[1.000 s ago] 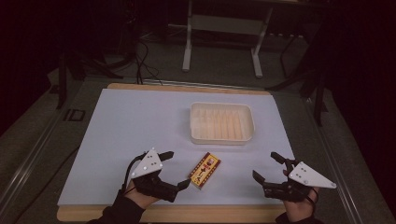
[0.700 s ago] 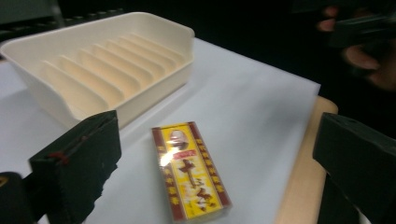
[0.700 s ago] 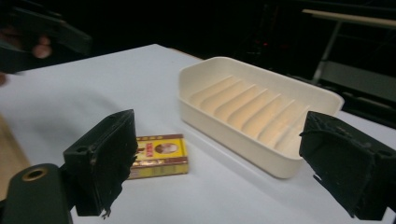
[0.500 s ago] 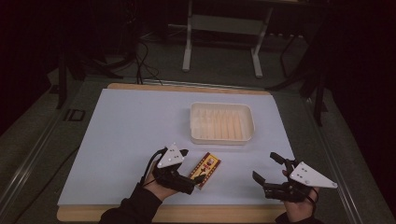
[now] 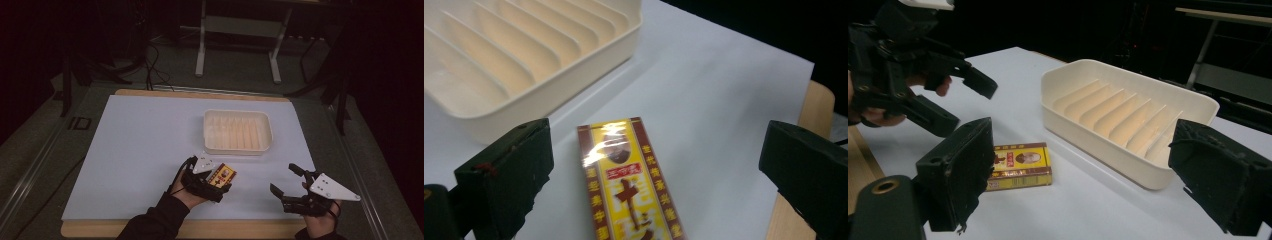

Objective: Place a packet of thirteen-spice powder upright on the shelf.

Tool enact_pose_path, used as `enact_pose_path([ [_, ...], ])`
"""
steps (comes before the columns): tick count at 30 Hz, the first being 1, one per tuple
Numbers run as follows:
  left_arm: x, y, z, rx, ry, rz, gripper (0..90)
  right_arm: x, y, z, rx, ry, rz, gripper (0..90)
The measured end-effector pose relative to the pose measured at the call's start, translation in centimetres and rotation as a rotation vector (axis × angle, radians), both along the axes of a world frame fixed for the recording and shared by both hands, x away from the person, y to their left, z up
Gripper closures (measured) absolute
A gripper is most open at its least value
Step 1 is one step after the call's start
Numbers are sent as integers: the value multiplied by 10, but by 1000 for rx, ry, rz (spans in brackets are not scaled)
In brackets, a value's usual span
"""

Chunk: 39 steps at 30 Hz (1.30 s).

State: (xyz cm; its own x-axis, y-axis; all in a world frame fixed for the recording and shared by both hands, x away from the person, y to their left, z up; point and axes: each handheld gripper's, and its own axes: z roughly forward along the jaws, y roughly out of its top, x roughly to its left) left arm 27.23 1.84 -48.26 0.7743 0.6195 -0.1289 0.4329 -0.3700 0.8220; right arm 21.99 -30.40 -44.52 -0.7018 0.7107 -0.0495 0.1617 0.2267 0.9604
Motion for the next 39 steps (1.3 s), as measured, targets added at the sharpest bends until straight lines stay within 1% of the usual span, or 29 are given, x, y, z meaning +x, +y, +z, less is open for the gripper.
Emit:
enact_pose_path([
  [2,3,-5,-6,-2,20,5,18,0,0,0,1,2,2,110],
  [3,4,-8,-9,17,15,20,18,0,0,0,2,-2,2,110],
  [5,5,-11,-14,30,17,36,18,0,0,0,1,1,4,110],
  [7,8,-14,-18,33,37,44,19,0,0,0,2,-2,5,110],
  [8,10,-15,-21,44,39,58,19,0,-1,0,2,-2,6,110],
  [10,14,-16,-25,39,65,63,23,0,-1,-1,1,4,4,110],
  [11,15,-16,-27,51,67,73,23,0,-1,-1,3,7,4,110],
  [12,16,-17,-29,44,76,66,24,0,-1,-1,2,8,5,110],
  [14,17,-20,-31,78,67,65,34,0,-1,-1,0,7,5,110],
  [15,17,-22,-32,81,75,61,39,0,-1,-1,0,7,6,110],
  [16,18,-23,-33,96,77,71,40,0,-1,-1,1,7,7,110],
  [19,19,-27,-37,127,95,73,55,1,-1,-2,0,10,8,110],
  [20,20,-28,-39,130,111,68,68,1,-1,-2,0,11,7,110],
  [21,20,-29,-40,141,111,76,68,1,-1,-2,0,11,8,110],
  [22,20,-30,-41,150,114,84,82,1,-1,-2,0,13,9,110],
  [23,21,-30,-42,154,122,79,108,1,-1,-2,-1,14,7,110],
  [24,20,-32,-43,166,123,98,110,1,-1,-2,1,16,9,110],
  [25,21,-32,-44,171,132,93,133,1,-1,-2,1,17,10,110],
  [27,21,-33,-45,192,127,106,143,1,-1,-2,1,17,9,110],
  [28,21,-34,-46,198,137,100,159,1,-1,-2,1,17,9,110],
  [29,21,-35,-46,219,142,109,165,1,-1,-2,2,16,9,110],
  [31,21,-36,-48,223,161,109,200,1,-1,-2,2,17,9,110],
  [32,21,-37,-48,239,161,118,200,1,-1,-2,1,16,8,110],
  [33,21,-38,-49,241,171,111,211,1,-1,-2,2,18,10,110],
  [34,21,-38,-50,252,172,107,214,1,-1,-2,3,18,9,110],
  [35,20,-39,-50,257,172,118,220,1,-1,-2,3,19,9,110],
  [37,20,-39,-50,275,162,118,241,1,-1,-2,2,19,9,110],
  [38,20,-39,-50,281,161,130,273,1,-1,-2,1,19,10,110],
  [39,19,-41,-49,299,154,126,278,1,-1,-2,1,21,9,110],
])
